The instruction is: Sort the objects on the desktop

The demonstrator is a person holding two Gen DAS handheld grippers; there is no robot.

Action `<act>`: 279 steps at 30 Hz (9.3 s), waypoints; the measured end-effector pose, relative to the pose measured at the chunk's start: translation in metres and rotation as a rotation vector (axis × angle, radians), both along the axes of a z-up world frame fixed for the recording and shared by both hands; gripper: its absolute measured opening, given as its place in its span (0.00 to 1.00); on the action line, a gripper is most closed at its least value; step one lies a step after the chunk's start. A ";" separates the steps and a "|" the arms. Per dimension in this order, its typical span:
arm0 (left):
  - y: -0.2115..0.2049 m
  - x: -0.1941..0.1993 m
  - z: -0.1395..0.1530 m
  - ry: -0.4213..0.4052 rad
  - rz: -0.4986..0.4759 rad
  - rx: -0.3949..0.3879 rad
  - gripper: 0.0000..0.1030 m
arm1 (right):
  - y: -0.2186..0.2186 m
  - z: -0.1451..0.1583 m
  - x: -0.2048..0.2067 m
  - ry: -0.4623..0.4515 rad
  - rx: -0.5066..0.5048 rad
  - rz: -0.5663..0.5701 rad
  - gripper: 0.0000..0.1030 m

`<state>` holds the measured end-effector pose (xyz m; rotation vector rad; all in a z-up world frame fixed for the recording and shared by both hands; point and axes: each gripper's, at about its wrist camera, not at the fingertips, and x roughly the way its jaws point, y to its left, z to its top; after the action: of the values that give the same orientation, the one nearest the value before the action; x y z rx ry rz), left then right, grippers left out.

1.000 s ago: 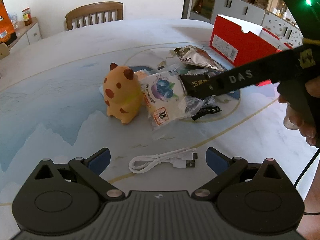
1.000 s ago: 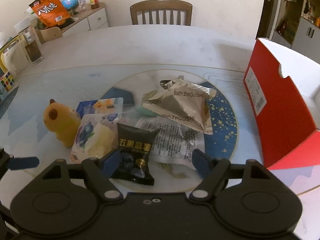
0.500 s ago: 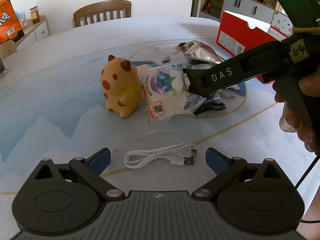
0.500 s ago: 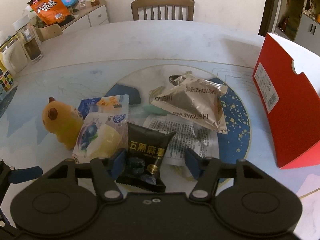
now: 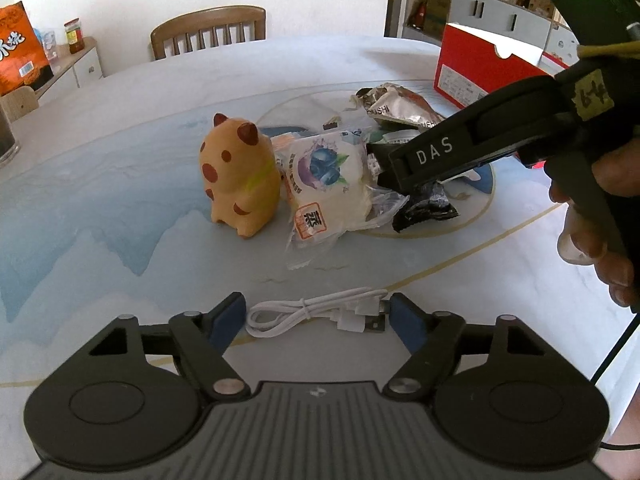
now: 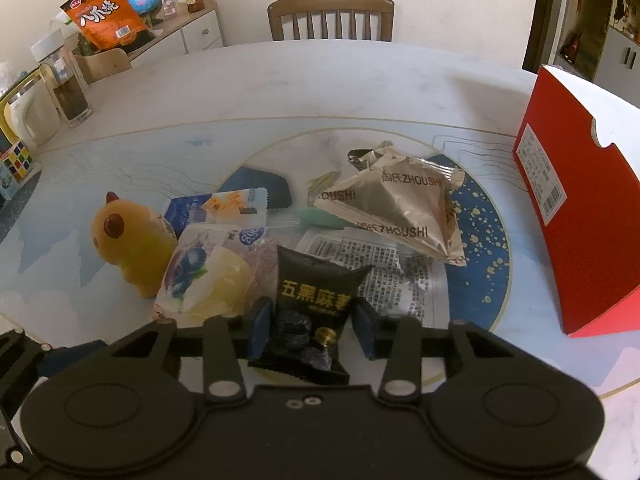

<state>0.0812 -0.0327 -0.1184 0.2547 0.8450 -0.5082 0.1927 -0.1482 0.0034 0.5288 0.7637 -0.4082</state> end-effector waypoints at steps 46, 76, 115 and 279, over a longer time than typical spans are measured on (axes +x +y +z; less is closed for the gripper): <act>-0.008 0.014 0.065 -0.020 -0.089 -0.110 0.73 | -0.019 0.043 -0.072 -0.078 0.004 -0.020 0.33; -0.113 0.043 0.134 -0.099 -0.169 -0.176 0.73 | -0.120 0.086 -0.147 -0.124 -0.089 -0.049 0.33; -0.353 0.063 0.102 -0.041 -0.545 0.006 0.73 | -0.282 0.021 -0.209 0.006 -0.064 -0.087 0.33; -0.026 0.084 0.124 0.010 -0.452 -0.201 1.00 | -0.051 0.081 -0.074 -0.021 -0.020 0.031 0.94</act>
<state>0.1656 -0.0588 0.0060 0.2585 0.7398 -1.0111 0.1185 -0.1991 0.0849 0.5013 0.7460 -0.3807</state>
